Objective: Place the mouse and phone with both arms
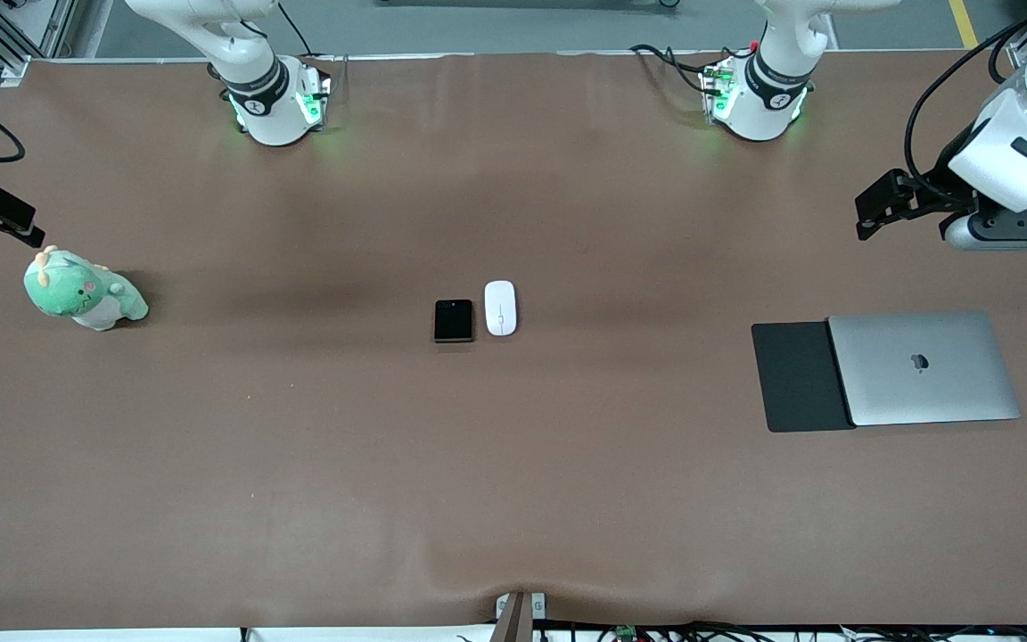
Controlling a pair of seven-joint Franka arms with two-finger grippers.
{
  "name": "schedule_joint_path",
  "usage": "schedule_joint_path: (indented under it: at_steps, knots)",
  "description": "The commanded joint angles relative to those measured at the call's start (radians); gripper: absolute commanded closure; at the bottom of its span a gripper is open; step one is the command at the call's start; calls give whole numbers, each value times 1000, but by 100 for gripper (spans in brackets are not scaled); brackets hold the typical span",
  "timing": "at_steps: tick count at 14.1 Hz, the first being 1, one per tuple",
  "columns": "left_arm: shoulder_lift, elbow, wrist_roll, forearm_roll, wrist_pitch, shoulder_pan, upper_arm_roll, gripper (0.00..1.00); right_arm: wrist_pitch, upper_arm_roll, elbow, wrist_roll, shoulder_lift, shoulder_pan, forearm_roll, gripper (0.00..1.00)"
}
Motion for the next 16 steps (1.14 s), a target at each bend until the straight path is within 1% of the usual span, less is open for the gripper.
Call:
schedule_joint_path:
  at_steps: [1,6,9,11,16]
  knots:
    - [1,6,24,15,-1,7,-7,0,-8,0,-4,6,-11,-2,-2,0]
    - [3,6,24,6,-3,6,-7,0,-8,0,-4,6,-11,-2,-2,0]
    - [21,6,13,7,0,-11,-11,0,-8,0,-4,6,-11,-2,-2,0]
    - [32,3,-5,10,16,-31,-34,0,-8,0,-4,6,-11,-2,-2,0]
    - [95,3,-147,16,40,-75,-108,0,-8,-1,-4,4,-11,-3,-2,0]
